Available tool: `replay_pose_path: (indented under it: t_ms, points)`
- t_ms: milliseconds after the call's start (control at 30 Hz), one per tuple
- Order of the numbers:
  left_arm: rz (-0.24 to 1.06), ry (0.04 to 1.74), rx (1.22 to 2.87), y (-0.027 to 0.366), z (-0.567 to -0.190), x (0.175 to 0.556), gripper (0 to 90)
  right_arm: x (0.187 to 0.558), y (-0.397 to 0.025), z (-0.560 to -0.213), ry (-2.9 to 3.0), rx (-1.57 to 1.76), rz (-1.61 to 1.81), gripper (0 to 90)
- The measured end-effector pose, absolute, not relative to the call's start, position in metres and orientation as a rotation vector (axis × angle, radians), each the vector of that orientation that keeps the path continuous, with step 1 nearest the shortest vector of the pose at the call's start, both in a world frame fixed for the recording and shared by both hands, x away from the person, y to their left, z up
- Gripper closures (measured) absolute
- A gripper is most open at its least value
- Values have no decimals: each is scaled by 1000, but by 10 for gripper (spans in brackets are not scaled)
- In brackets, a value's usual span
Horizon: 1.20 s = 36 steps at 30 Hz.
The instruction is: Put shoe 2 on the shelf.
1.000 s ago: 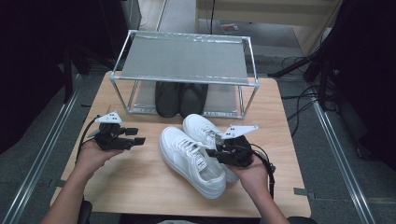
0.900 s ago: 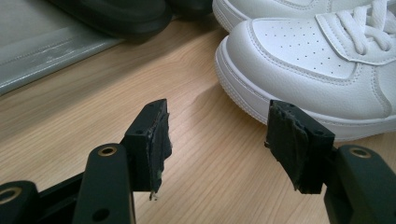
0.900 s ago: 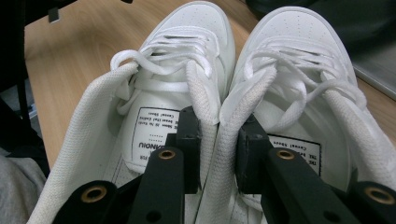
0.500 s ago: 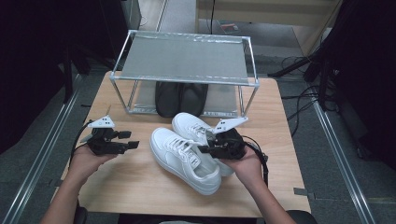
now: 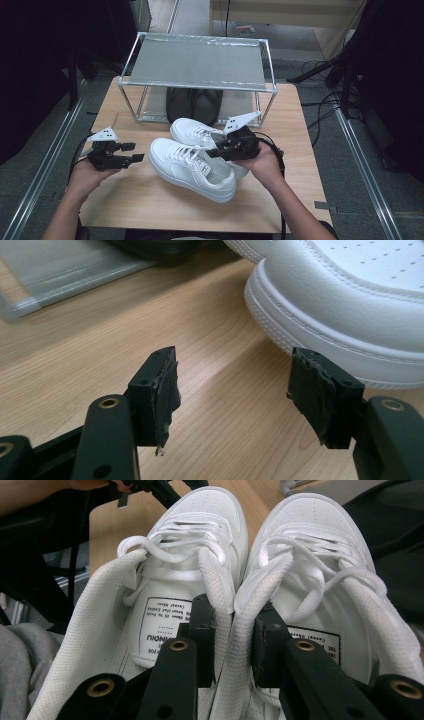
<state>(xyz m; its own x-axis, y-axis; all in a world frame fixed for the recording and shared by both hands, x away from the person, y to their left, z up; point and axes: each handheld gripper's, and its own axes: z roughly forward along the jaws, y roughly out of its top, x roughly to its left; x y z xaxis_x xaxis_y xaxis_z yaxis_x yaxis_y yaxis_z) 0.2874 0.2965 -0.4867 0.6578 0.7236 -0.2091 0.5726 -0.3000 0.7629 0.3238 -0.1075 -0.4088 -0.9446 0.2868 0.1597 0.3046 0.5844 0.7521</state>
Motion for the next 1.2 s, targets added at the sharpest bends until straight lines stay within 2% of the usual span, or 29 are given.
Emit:
replay_pose_path:
  t_ms: [333, 833, 1200]
  points:
    - [235, 1041, 1984, 304, -488, 280, 368, 340, -106, -377, -2751, -407, -1375, 766]
    - [250, 1064, 1975, 310, -489, 274, 368, 362, -74, -308, -2732, -243, -1437, 765]
    - [238, 1054, 1996, 307, -489, 273, 368, 393, -55, -251, -2773, -356, -1479, 766]
